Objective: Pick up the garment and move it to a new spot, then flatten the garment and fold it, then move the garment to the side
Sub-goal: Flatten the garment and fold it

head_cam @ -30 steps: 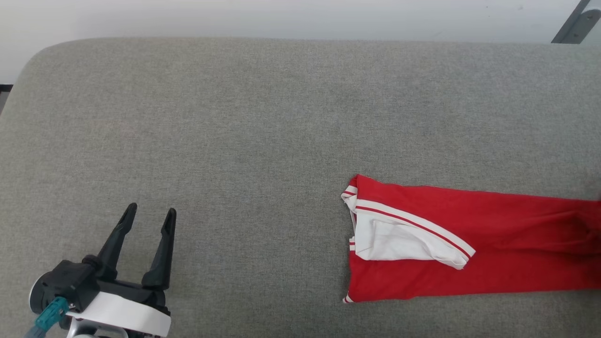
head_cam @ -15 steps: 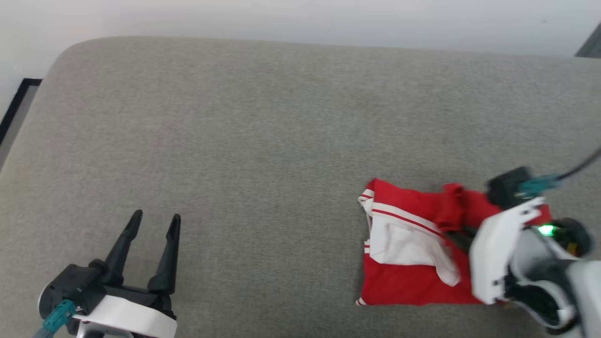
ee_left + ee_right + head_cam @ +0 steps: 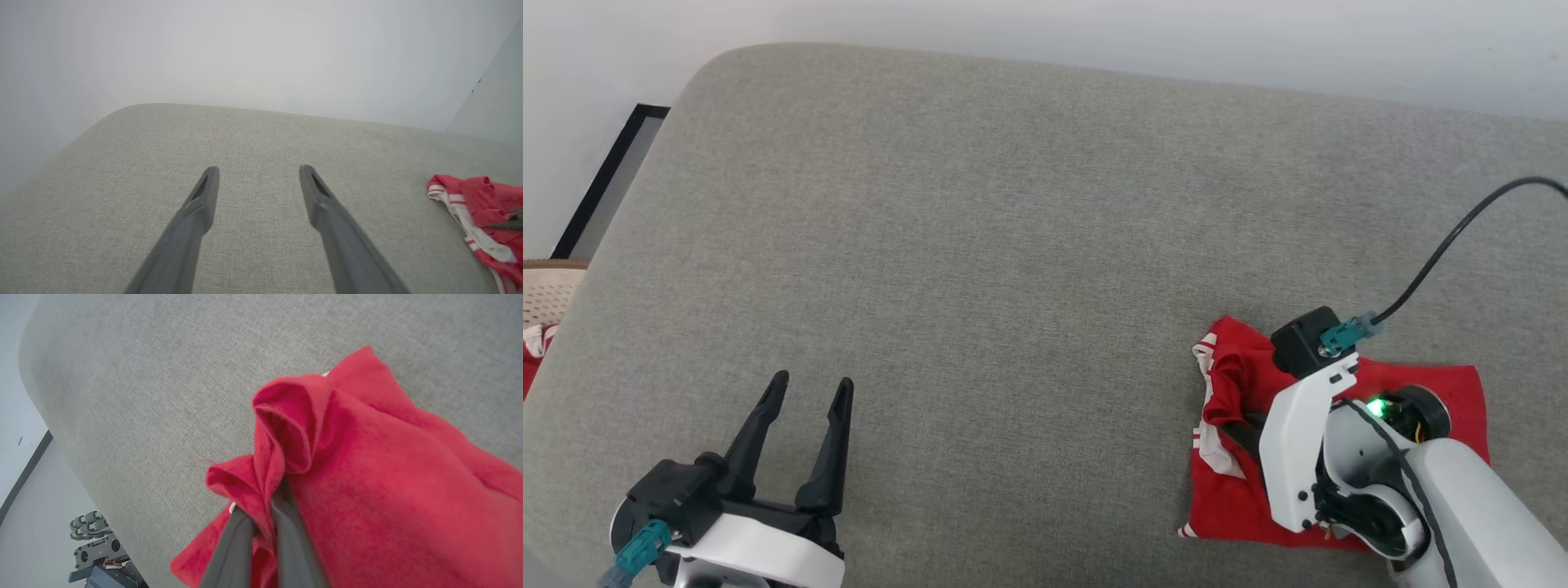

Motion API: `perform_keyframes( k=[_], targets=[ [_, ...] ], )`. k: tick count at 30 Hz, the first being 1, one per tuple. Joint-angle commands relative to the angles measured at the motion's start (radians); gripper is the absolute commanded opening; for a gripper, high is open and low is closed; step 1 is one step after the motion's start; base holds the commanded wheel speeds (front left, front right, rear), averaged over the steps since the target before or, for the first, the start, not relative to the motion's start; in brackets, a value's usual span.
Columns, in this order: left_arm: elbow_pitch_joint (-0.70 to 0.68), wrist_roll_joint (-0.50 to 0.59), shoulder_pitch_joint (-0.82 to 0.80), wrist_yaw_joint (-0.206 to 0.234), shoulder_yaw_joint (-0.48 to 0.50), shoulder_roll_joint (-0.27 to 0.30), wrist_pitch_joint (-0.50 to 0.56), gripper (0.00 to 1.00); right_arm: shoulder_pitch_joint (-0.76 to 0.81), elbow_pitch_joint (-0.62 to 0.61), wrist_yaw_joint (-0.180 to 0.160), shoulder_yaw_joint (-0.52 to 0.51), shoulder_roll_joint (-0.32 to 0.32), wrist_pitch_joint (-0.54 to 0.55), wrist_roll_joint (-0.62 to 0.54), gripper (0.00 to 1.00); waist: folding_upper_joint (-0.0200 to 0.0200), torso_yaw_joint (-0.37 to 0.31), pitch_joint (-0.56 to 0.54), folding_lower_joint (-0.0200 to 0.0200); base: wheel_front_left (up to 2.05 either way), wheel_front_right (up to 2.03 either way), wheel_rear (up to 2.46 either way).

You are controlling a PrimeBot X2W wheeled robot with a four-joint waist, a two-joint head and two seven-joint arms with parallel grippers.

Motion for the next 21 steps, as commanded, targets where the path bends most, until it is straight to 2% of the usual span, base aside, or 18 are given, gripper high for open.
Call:
perform_keyframes(
  k=[1, 3, 4, 5, 6, 7, 13, 21],
  targets=[
    [0.002, -0.006, -0.012, 0.002, -0.001, 0.001, -0.001, 1.00, -0.016, 0.021, 0.000, 0.007, 0.004, -0.019, 0.005, 0.00, -0.0001, 0.003, 0.001, 0.0000, 0.00, 0.00, 0.00],
    [0.006, -0.009, -0.014, 0.002, -0.002, -0.001, -0.001, 1.00, -0.020, 0.060, 0.000, 0.018, 0.010, -0.038, 0.016, 0.00, -0.0001, 0.003, 0.001, 0.0000, 0.00, 0.00, 0.00],
    [0.009, -0.010, -0.015, 0.002, -0.003, -0.001, -0.001, 1.00, -0.025, 0.076, 0.000, 0.024, 0.012, -0.051, 0.022, 0.14, -0.0001, 0.003, 0.000, 0.0000, 0.00, 0.00, 0.00],
    [0.012, -0.011, -0.016, 0.002, -0.006, 0.001, -0.001, 1.00, -0.032, 0.089, 0.000, 0.029, 0.011, -0.065, 0.024, 0.47, -0.0001, 0.001, -0.002, 0.0000, 0.00, 0.00, 0.00],
    [0.015, -0.010, -0.015, 0.002, -0.007, 0.003, -0.001, 1.00, -0.037, 0.101, 0.000, 0.035, 0.010, -0.082, 0.026, 0.93, -0.0001, -0.002, -0.004, 0.0000, 0.00, 0.00, 0.00],
    [0.018, -0.011, -0.015, 0.002, -0.007, 0.005, -0.001, 1.00, -0.040, 0.110, 0.000, 0.039, 0.012, -0.096, 0.033, 1.00, -0.0001, -0.006, -0.007, 0.0000, 0.00, 0.00, 0.00],
    [0.016, -0.018, 0.005, 0.002, 0.003, 0.010, -0.001, 1.00, -0.067, 0.088, 0.000, 0.058, -0.014, -0.132, 0.099, 1.00, -0.0001, -0.051, -0.028, 0.0000, 0.00, 0.00, 0.00],
    [0.017, -0.024, 0.022, 0.002, -0.002, 0.003, -0.001, 1.00, -0.049, 0.022, 0.000, 0.009, -0.140, -0.215, 0.168, 1.00, -0.0001, -0.112, -0.053, 0.0000, 0.00, 0.00, 0.00]
  ],
)
